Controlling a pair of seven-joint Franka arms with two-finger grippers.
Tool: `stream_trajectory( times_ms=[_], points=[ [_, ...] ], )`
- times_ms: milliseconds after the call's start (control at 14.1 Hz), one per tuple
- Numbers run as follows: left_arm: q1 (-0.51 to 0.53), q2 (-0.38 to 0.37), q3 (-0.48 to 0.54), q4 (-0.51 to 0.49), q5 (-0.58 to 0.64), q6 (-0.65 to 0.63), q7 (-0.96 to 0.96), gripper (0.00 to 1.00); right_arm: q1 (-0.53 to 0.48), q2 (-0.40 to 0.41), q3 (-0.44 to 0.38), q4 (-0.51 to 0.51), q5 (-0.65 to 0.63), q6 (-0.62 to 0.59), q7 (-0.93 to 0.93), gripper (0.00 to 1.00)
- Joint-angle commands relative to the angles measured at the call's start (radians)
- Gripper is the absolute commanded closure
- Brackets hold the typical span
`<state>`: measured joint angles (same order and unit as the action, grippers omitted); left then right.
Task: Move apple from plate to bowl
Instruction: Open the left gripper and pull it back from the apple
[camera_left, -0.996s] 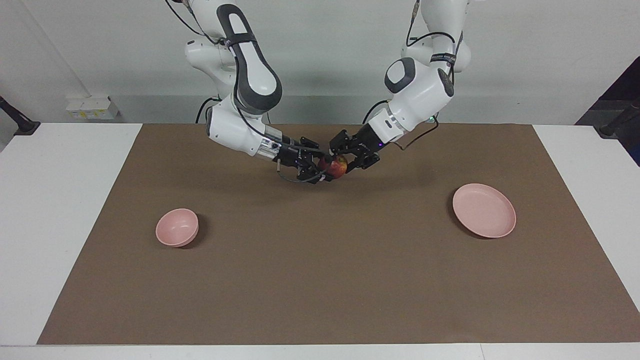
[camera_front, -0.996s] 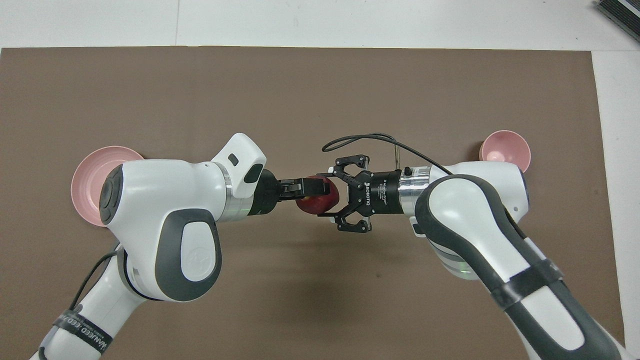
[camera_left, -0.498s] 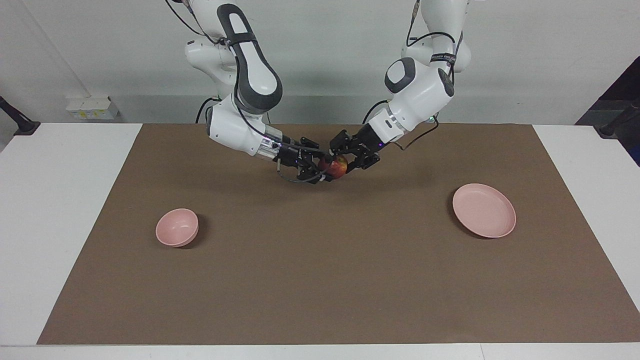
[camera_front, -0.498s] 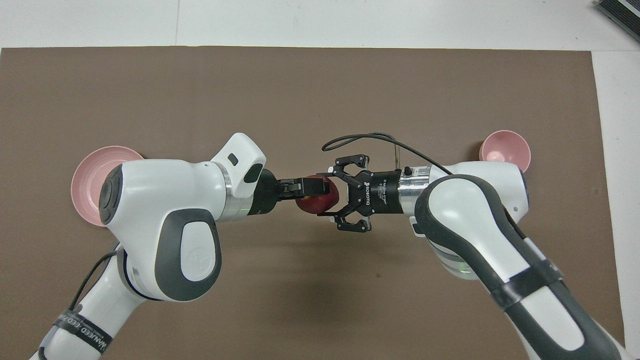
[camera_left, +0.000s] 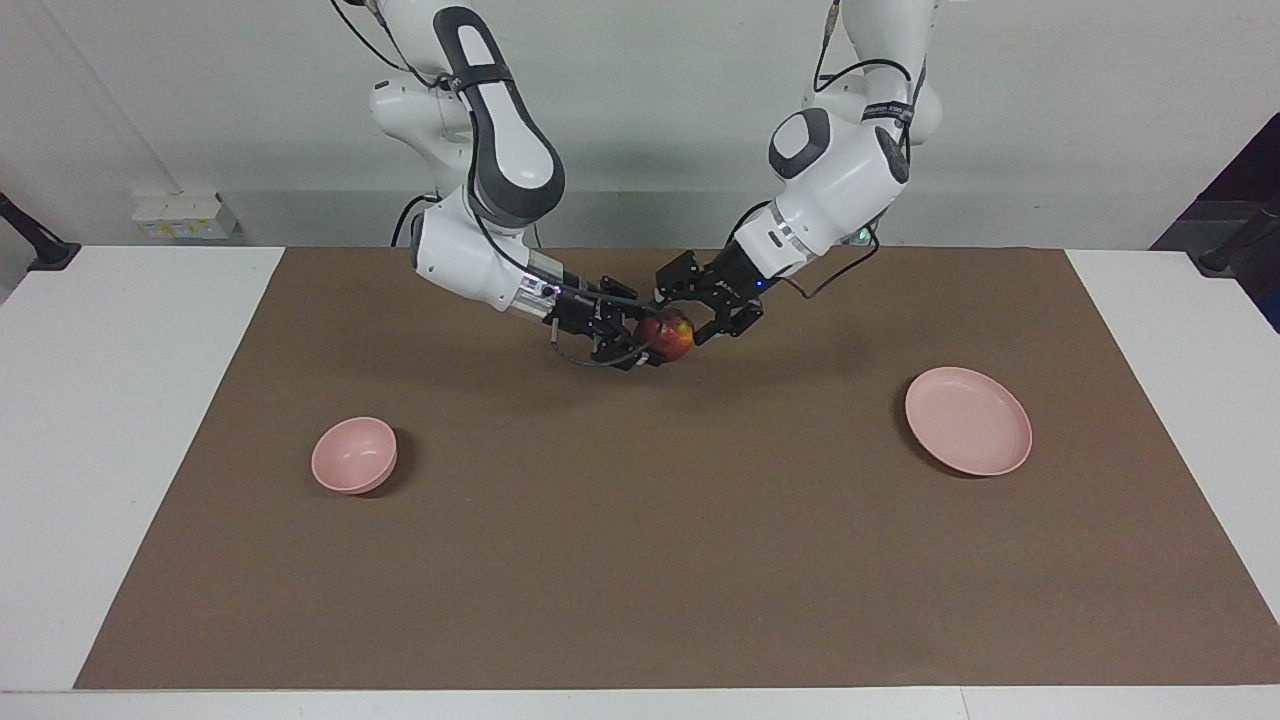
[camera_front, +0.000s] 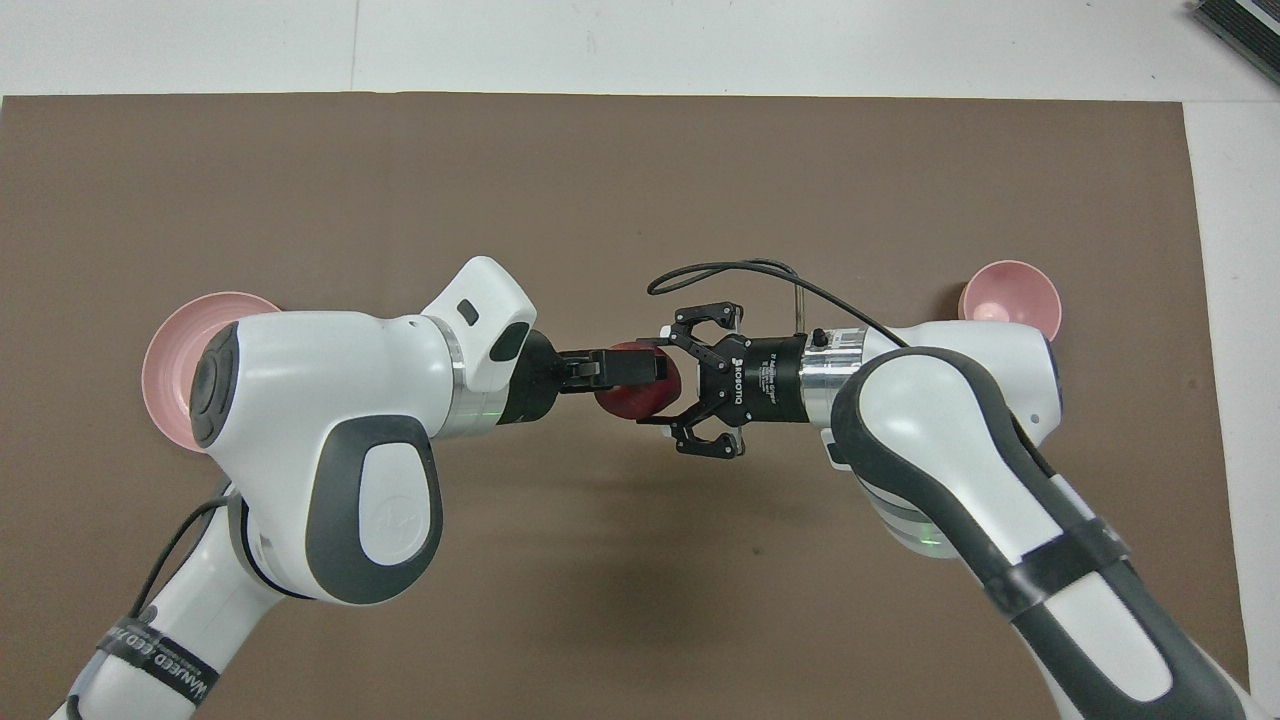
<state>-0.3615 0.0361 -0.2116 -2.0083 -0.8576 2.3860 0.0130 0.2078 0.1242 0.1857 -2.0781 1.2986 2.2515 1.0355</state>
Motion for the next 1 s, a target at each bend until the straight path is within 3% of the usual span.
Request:
stream_trajectory(
  times_ms=[0,427,925],
  points=[
    [-0.007,-0.018,0.017,0.006,0.040,-0.025,-0.013,0.00,-0.002,-0.012,0.001,-0.003,0.019,0.013,-0.018,1.00],
    [0.071,-0.048,0.023,0.032,0.293,-0.221,-0.013,0.00,-0.004,-0.011,0.000,-0.003,-0.008,0.013,-0.022,1.00],
    [0.200,-0.050,0.023,0.146,0.647,-0.395,-0.007,0.00,-0.022,0.002,-0.006,-0.002,-0.116,0.022,-0.031,1.00]
  ],
)
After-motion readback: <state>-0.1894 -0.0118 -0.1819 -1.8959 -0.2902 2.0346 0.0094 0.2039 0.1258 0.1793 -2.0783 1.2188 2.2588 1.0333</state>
